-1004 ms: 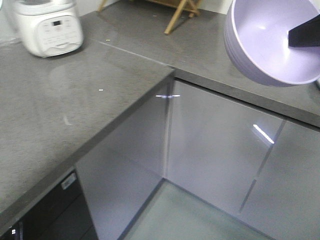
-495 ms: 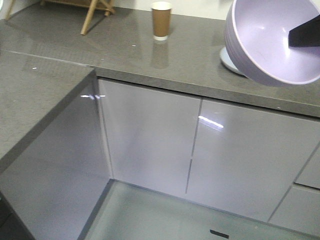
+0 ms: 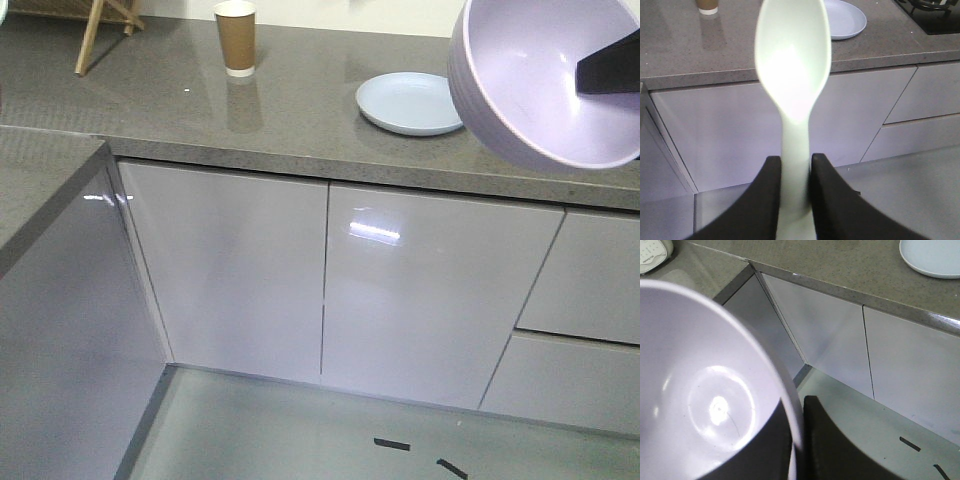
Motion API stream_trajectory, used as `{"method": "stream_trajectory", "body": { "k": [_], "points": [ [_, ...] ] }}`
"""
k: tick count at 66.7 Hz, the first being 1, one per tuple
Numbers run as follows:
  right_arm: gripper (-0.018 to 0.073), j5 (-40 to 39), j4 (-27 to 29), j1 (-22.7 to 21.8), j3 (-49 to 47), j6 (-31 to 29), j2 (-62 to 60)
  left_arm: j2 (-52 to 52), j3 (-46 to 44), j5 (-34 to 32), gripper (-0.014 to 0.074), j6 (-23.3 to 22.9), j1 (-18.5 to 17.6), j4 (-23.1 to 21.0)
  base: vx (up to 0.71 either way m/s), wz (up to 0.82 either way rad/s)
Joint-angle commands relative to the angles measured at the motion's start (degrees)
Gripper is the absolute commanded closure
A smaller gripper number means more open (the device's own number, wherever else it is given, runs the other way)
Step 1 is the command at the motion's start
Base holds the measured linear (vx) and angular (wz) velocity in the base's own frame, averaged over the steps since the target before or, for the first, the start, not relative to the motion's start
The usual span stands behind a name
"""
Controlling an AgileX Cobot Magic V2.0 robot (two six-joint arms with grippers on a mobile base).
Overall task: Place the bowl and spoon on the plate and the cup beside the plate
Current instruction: 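Drive the base away from the counter, holding spoon and bowl, then drive the base toward the counter with the pale blue plate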
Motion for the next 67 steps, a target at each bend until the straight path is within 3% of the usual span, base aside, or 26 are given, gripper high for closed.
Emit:
{"method": "stream_trajectory", "body": {
  "k": [1, 67],
  "points": [
    [0.0566, -2.67, 2.78, -0.10, -1.47, -0.39, -1.41, -0.83, -1.45, -3.52, 0.0603, -0.01, -0.04, -1.47, -0.05, -0.21],
    [0.0566, -2.67, 2.78, -0.10, -1.47, -0.39, -1.41, -0.83, -1.45, -3.48, 0.0603, -0.01, -0.04, -1.47, -0.01, -0.07]
  ]
}}
